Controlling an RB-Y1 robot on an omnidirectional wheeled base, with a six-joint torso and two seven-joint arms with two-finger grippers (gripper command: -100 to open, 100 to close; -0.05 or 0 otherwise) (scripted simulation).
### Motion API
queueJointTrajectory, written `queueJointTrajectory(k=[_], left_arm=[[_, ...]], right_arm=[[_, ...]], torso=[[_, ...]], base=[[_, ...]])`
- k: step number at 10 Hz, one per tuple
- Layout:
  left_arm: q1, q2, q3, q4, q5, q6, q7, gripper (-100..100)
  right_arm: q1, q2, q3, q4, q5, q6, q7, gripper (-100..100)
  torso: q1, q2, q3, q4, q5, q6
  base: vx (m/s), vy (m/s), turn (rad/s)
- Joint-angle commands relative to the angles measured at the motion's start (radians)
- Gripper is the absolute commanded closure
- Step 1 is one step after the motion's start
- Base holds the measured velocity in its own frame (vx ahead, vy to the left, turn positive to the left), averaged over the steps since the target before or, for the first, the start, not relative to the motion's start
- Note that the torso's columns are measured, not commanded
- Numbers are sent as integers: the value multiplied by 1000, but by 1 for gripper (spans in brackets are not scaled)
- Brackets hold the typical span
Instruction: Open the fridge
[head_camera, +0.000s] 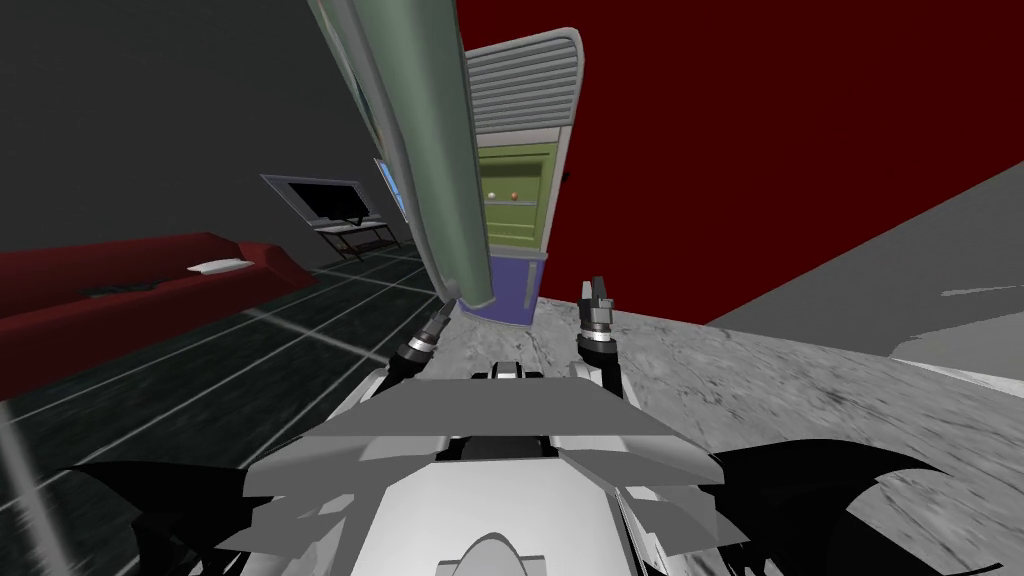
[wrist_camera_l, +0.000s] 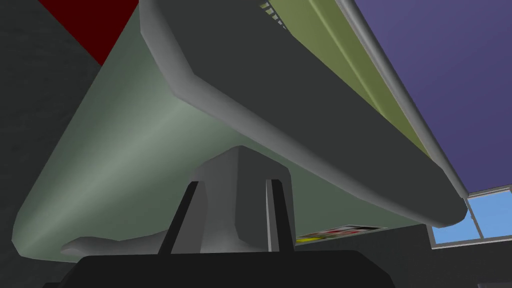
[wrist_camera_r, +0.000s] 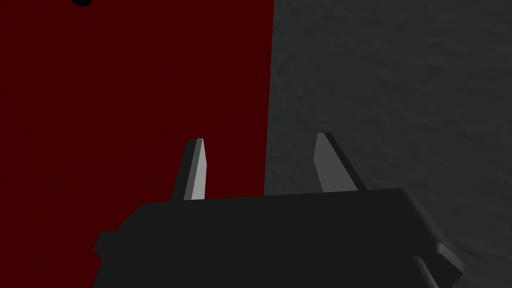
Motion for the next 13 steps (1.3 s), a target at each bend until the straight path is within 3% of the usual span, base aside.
queueJointTrajectory(k=[1,7,9,13], left_arm=[[-12,12,2,-16,4,-18,6,100],[24,60,-45,-26,-4,-63,24,100],[28,76,-53,-31,-5,-79,32,100],[36,108,-69,-42,-8,-109,46,100]], right_arm=[[0,0,0,0,0,0,0,0],[0,0,0,0,0,0,0,0],[0,0,0,0,0,0,0,0],[0,0,0,0,0,0,0,0]], torso=[[3,0,0,-1,1,1],[-12,5,5,-5,0,1],[5,6,6,-5,5,1],[-6,-5,-3,-5,0,3]], base=[[-61,237,-55],[-66,190,-54],[-37,302,-108],[-25,231,-55]])
